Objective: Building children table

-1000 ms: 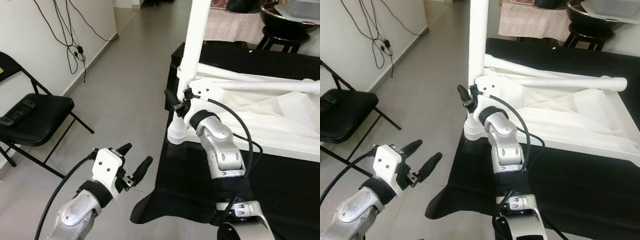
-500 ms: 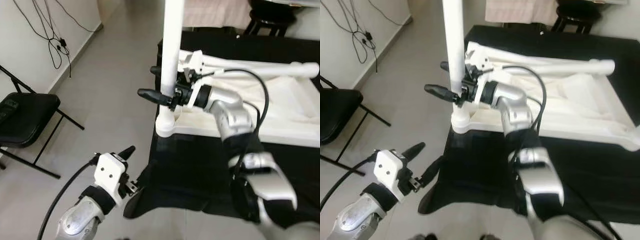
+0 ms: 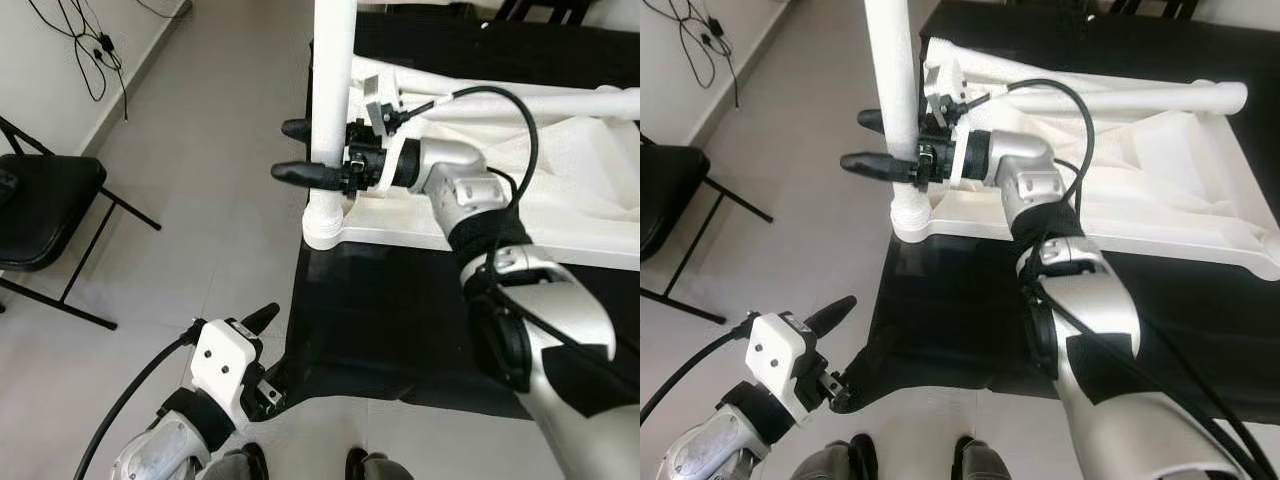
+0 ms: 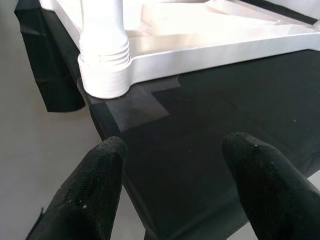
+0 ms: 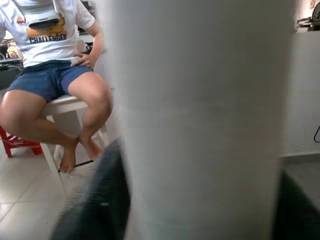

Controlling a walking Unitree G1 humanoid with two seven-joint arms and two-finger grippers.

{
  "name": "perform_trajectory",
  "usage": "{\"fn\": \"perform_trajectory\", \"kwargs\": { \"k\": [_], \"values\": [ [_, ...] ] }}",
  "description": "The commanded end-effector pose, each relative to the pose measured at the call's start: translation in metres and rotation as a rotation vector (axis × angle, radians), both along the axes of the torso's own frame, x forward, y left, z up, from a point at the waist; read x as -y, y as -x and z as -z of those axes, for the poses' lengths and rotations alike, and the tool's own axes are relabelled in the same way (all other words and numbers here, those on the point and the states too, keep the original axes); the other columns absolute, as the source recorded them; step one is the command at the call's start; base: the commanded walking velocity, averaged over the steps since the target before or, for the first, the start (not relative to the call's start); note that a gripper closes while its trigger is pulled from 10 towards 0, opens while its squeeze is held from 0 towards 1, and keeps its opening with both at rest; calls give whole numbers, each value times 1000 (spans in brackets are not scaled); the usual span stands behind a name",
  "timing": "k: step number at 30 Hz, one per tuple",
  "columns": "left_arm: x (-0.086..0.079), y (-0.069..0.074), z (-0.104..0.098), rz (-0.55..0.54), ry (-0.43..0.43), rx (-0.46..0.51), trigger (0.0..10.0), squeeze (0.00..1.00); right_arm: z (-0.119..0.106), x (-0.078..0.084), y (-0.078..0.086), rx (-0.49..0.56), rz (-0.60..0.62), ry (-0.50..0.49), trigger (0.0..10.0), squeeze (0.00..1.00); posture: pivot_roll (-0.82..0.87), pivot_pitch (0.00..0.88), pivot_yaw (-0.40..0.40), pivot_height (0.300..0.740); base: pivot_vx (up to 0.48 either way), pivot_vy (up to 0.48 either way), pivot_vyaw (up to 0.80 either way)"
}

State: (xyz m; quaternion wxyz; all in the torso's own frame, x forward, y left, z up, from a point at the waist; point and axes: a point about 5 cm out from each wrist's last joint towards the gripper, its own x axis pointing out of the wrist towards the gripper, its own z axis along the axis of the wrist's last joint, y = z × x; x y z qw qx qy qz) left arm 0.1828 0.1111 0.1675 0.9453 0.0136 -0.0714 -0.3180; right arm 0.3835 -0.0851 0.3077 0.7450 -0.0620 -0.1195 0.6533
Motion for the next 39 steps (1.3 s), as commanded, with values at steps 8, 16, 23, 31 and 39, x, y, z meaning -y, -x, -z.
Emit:
{"fn": "perform_trajectory", "kwargs": {
  "k": [8,16,23,31,39],
  "values": [
    [1,3,3,20,-22,-26,10000,0,2,13,2,40,-18,37,0,0,118,301,-31,740,0,0,0],
    [-3,-3,5,8,-21,-25,10000,0,28,37,1,37,193,73,0,0,79,266,-39,740,0,0,0],
    [-14,-20,9,-7,-22,-21,10000,0,152,28,32,-328,1125,57,0,0,26,158,3,740,0,0,0],
    [-17,-29,13,-29,-12,-15,10000,0,148,24,25,-274,1043,74,0,0,25,120,-23,740,0,0,0],
    [-17,-29,12,-42,0,-9,10000,0,118,14,19,-236,926,74,10000,1000,30,142,-27,740,0,0,0]
  ]
}}
